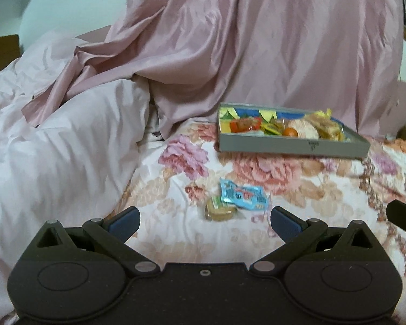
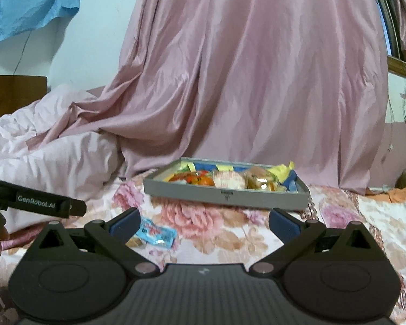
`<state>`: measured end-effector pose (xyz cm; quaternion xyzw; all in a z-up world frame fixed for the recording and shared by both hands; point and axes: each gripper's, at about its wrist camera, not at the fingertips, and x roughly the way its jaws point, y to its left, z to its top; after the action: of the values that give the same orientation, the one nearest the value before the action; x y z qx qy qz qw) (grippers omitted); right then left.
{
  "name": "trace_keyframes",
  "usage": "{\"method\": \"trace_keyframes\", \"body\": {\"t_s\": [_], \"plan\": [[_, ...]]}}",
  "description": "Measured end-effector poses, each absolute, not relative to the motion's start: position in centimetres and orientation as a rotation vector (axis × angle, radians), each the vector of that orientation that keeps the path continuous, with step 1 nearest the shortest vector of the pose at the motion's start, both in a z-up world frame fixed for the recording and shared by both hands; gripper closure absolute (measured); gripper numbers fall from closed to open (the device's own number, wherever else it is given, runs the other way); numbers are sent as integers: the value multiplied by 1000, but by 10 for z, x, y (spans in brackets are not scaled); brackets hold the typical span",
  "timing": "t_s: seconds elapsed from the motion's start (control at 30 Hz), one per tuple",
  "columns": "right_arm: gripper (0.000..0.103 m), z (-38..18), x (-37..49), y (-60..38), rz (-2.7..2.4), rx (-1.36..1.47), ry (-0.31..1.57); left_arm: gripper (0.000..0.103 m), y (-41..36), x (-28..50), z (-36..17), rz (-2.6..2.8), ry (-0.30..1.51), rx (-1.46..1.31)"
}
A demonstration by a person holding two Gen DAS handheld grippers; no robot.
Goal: Organize snacks
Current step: 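Move both open tools back toward the blue packet and wrapped pastry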
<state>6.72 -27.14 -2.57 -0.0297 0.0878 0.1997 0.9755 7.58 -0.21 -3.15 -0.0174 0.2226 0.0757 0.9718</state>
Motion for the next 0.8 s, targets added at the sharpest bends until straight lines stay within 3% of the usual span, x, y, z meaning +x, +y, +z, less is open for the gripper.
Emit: {"method": "trace_keyframes", "body": {"t_s": [0.8], "plan": [[0,-53,84,-259,413,-105,376,1,-6,97,-69,80,521,230]]}}
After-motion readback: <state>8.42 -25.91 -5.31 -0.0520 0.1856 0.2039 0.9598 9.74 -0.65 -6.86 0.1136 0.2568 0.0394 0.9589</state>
